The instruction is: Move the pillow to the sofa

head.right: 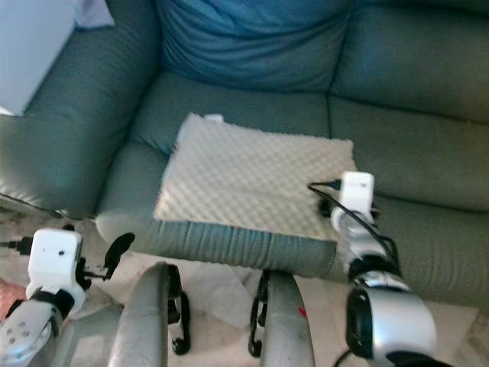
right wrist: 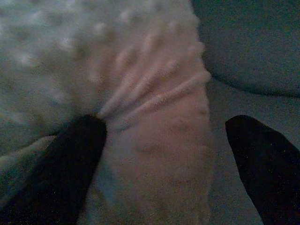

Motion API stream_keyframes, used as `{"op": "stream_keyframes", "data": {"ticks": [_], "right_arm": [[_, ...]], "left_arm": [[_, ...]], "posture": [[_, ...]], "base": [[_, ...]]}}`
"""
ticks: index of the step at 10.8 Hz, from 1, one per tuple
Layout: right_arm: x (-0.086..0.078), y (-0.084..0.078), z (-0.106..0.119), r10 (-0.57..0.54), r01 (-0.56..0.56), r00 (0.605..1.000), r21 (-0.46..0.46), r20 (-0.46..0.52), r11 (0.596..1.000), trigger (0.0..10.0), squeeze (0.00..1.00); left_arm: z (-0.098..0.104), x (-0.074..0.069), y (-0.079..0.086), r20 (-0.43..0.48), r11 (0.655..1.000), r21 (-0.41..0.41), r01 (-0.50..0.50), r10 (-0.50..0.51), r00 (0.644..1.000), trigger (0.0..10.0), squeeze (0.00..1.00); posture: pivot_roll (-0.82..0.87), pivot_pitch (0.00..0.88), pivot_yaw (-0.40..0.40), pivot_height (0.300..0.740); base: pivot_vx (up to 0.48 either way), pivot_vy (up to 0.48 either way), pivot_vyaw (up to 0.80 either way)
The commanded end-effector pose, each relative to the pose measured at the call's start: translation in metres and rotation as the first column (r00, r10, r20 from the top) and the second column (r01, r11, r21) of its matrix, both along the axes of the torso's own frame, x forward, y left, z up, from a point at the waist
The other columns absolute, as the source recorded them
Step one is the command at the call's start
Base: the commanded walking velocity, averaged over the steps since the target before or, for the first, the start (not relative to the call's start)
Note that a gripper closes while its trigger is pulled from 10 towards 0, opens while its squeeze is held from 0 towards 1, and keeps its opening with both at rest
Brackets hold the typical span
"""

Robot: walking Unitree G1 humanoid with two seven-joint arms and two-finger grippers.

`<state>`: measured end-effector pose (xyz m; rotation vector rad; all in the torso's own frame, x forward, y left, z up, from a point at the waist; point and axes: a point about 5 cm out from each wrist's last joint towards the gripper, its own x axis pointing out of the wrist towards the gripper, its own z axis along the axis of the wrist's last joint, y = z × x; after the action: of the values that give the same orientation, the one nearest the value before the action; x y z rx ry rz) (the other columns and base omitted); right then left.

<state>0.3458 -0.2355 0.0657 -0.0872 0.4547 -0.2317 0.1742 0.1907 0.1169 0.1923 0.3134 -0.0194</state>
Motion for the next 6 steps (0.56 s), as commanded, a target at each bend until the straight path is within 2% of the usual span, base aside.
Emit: {"op": "stream_keyframes", "data": {"ticks": [1, 2, 6], "right_arm": [[-0.004, 0.009, -0.011, 0.046, -0.046, 0.998, 0.011, -0.051, 0.999, 10.0, 0.97], [0.004, 0.014, 0.000, 0.086, -0.086, 0.996, 0.009, -0.019, 0.996, 10.0, 0.97], [0.011, 0.023, 0.008, 0.181, -0.182, 0.983, 0.030, 0.015, 0.983, 10.0, 0.97]], "left_arm": [[0.000, -0.005, 0.000, -0.016, 1.000, 0.001, -0.002, 0.002, 1.000, 10.0, 0.00], [0.001, -0.003, -0.002, -0.019, 1.000, -0.001, -0.003, 0.003, 1.000, 10.0, 0.00], [-0.001, -0.002, -0.007, -0.025, 1.000, -0.010, -0.002, 0.001, 1.000, 10.0, 0.00]], "posture": [[0.14, 0.376, -0.044, 0.635], [0.13, 0.375, -0.049, 0.635], [0.12, 0.372, -0.057, 0.635]], "base": [[0.000, 0.000, 0.00], [0.000, 0.000, 0.00], [0.000, 0.000, 0.00]]}}
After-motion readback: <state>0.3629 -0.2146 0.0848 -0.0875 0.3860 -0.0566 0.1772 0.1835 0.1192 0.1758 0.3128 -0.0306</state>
